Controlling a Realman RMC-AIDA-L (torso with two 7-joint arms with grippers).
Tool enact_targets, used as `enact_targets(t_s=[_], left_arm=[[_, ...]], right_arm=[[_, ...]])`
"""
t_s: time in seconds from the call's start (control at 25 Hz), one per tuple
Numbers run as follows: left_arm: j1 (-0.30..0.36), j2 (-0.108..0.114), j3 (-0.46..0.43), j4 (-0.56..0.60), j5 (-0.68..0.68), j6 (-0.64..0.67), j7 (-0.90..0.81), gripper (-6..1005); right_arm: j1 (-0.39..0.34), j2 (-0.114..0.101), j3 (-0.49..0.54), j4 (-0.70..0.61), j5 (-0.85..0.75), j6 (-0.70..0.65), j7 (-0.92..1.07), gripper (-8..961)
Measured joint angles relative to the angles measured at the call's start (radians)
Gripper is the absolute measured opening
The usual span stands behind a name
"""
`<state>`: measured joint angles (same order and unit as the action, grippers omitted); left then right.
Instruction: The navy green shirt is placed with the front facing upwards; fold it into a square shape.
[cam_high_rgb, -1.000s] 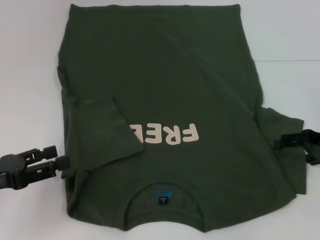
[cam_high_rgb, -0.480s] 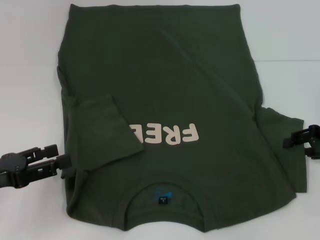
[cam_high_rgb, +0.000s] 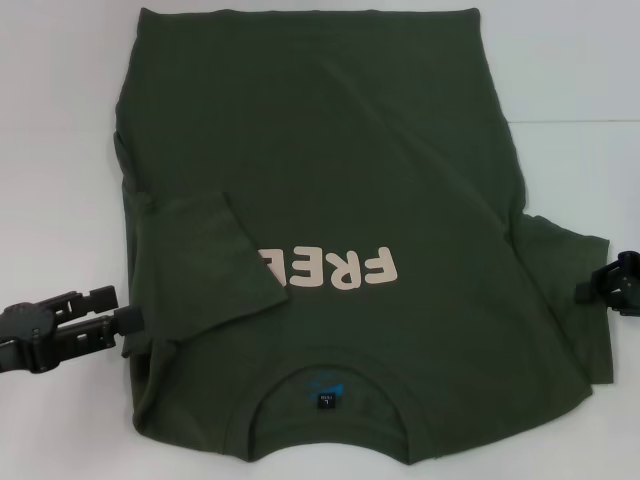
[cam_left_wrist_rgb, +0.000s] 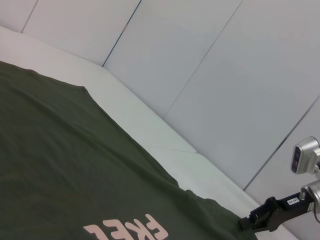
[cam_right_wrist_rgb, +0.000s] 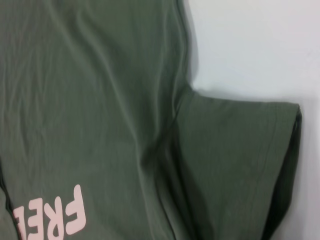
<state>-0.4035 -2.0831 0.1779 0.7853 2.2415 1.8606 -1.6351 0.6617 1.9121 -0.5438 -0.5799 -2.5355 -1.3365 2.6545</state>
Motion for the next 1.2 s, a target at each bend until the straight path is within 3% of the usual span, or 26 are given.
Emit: enact_targets(t_s=[0.2,0.4,0.96,1.2], left_arm=[[-0.001,0.001,-0.001,0.0,-0.002,-0.002,0.0,806],[-0.002,0.002,-0.001,0.0,-0.011,-0.004,0.0,806],[-0.006,0.005,-0.001,-0.005,-0.012,-0.007,0.0,805],[-0.008,0.007,-0.002,-0.009,-0.023,-0.009,0.0,805]], right_arm=[[-0.001,-0.007,-0.007,-0.001,-0.001,-0.003,-0.014,242],[0.0,-0.011,-0.008,-0.004,-0.001,-0.008,-0.021,92],[0.006,-0.013,-0.003,-0.006,-0.002,-0.032,-0.045,39],[0.006,-0.025,0.0,-0.007,0.0,-0.057,-0.049,37]])
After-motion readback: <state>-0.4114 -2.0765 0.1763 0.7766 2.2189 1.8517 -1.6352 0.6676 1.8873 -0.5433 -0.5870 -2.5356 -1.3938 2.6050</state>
